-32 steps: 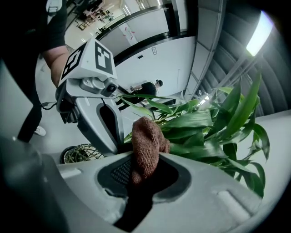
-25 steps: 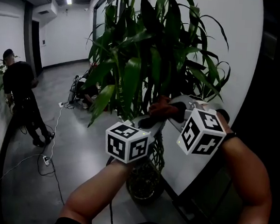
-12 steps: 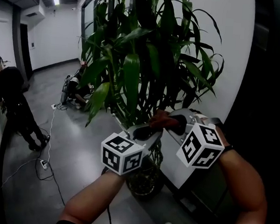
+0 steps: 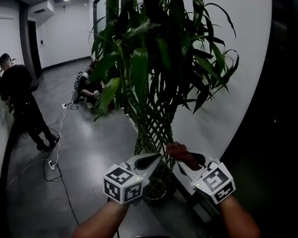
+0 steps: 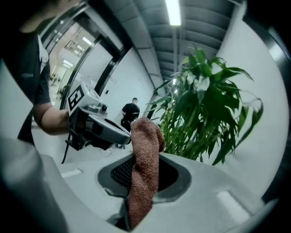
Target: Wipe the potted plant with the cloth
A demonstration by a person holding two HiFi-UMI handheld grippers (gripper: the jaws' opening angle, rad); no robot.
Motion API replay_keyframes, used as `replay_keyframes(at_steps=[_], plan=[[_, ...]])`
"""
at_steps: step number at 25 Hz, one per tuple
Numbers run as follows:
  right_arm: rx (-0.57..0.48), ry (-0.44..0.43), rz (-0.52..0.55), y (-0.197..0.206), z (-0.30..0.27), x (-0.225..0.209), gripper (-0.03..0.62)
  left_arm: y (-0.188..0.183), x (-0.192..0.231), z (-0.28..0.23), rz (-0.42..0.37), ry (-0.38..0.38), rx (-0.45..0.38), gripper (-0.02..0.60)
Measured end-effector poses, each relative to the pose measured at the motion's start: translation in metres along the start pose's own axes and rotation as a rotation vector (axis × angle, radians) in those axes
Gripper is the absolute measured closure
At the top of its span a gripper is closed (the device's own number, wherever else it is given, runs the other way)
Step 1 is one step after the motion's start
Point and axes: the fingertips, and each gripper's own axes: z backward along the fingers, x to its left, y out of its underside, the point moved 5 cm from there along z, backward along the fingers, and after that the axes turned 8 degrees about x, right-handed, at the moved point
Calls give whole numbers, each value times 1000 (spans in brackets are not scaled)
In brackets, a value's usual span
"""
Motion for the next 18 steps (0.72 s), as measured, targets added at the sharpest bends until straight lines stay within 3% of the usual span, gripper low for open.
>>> replay_keyframes(at_steps=[5,9,12,18], plan=[[-125,-67,-276,56,42,29,528,35,-32,23,107,-92,0,565],[-141,-115,-498,109,88,50,528,70,-81,36,109,-146,41,565],[-114,-154,-530,139,125,73,528,91,-118,43,113,-217,63,565],[-115,-208,-548,186,189,108,528,144,-183,46,167,-276,101,565]])
